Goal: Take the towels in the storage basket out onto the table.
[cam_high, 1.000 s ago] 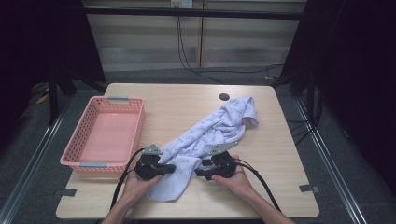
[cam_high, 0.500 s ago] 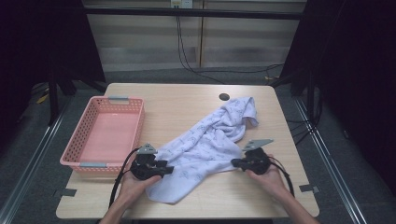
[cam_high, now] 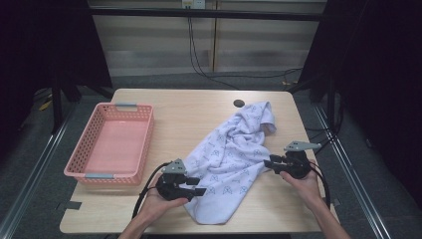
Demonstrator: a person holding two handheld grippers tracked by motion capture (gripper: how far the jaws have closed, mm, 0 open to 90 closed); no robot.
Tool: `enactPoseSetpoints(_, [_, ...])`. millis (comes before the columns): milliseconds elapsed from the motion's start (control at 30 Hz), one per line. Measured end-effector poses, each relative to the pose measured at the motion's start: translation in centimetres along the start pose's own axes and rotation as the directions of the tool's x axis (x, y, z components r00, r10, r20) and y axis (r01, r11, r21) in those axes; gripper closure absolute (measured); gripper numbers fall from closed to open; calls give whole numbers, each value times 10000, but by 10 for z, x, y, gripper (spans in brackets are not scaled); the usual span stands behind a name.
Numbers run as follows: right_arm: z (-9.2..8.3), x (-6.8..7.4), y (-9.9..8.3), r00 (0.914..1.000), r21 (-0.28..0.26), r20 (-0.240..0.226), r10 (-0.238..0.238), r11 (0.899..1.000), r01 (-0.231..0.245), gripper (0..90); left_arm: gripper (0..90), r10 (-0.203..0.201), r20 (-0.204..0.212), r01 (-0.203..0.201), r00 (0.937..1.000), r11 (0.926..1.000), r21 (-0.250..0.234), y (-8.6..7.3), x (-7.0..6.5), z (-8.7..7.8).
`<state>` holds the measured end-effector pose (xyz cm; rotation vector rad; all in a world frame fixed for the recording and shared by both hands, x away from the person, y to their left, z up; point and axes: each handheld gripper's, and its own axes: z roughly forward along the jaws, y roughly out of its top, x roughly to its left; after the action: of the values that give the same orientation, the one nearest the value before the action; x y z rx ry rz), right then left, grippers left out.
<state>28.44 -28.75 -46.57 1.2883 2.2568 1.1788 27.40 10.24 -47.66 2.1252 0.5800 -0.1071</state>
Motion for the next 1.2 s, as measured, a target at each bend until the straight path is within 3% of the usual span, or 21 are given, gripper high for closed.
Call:
enactPoseSetpoints(100, [-4, 15, -4, 9970, -4, -745, -208, 9998, 209, 572, 452, 163, -124, -157, 9998, 9988, 472, -7, 0, 1])
enactPoseSetpoints(167, [-1, 28, -11, 9914, 222, -1237, -420, 9987, 450, 546, 442, 172, -456, -130, 9988, 9957, 917, -13, 4, 0])
enactPoseSetpoints(233, [5, 41, -16, 9839, 546, -1634, -730, 9951, 829, 525, 470, 465, -678, -376, 9966, 9912, 1270, -19, 5, 3])
enactPoseSetpoints(300, [12, 51, -18, 9768, 819, -1855, -1073, 9889, 1242, 509, 581, 575, -1053, -428, 9928, 9897, 1364, -18, 4, 1])
enactPoseSetpoints(333, [16, 53, -18, 9749, 829, -1949, -1078, 9886, 1258, 496, 694, 546, -1171, -388, 9916, 9903, 1337, -18, 5, 1])
enactPoseSetpoints(400, [25, 57, -18, 9685, 979, -2208, -1151, 9854, 1394, 486, 799, 307, -889, -195, 9956, 9920, 1244, -18, 7, -1])
enactPoseSetpoints(500, [35, 63, -17, 9626, 1240, -2365, -1320, 9785, 1646, 433, 819, -320, -250, 329, 9992, 9987, 395, -14, 9, -8])
enactPoseSetpoints(567, [38, 66, -16, 9569, 1226, -2498, -1479, 9755, 1828, 432, 822, -555, 164, 561, 9983, 9978, -358, -8, 10, -18])
enactPoseSetpoints(667, [39, 69, -16, 9499, 1158, -2709, -1560, 9743, 1930, 429, 823, -1047, 718, 1150, 9919, 9808, -1578, 3, 11, -30])
enactPoseSetpoints(733, [42, 72, -18, 9458, 1221, -2749, -1726, 9695, 2124, 420, 823, -1214, 846, 1365, 9890, 9691, -2056, 9, 15, -35])
enactPoseSetpoints(767, [43, 74, -18, 9433, 1254, -2754, -1853, 9659, 2263, 420, 823, -1330, 996, 1523, 9861, 9630, -2223, 11, 17, -36])
enactPoseSetpoints(833, [46, 77, -18, 9429, 1192, -2616, -2061, 9626, 2435, 458, 821, -1344, 972, 1535, 9861, 9617, -2272, 13, 16, -37])
enactPoseSetpoints(867, [47, 79, -18, 9444, 1204, -2507, -2128, 9611, 2485, 518, 819, -1189, 872, 1359, 9891, 9645, -2265, 15, 16, -38])
enactPoseSetpoints(933, [49, 83, -18, 9416, 1129, -2244, -2511, 9530, 2810, 641, 817, -1244, 849, 1422, 9886, 9563, -2553, 18, 16, -42])
enactPoseSetpoints(1000, [49, 83, -16, 9408, 1245, -2483, -2309, 9555, 2674, 810, 819, -1158, 648, 1290, 9912, 9552, -2662, 20, 16, -47])
enactPoseSetpoints(1100, [43, 80, -14, 9284, 1352, -3135, -1994, 9584, 2514, 827, 831, -1076, 773, 1251, 9912, 9522, -2788, 18, 14, -56])
enactPoseSetpoints(1167, [29, 77, -11, 9216, 1218, -3458, -1765, 9654, 2306, 830, 834, -1082, 874, 1290, 9903, 9497, -2854, 16, 7, -64])
enactPoseSetpoints(1200, [20, 76, -11, 9232, 1090, -3462, -1666, 9703, 2160, 831, 834, -909, 863, 1119, 9921, 9523, -2839, 15, 3, -67])
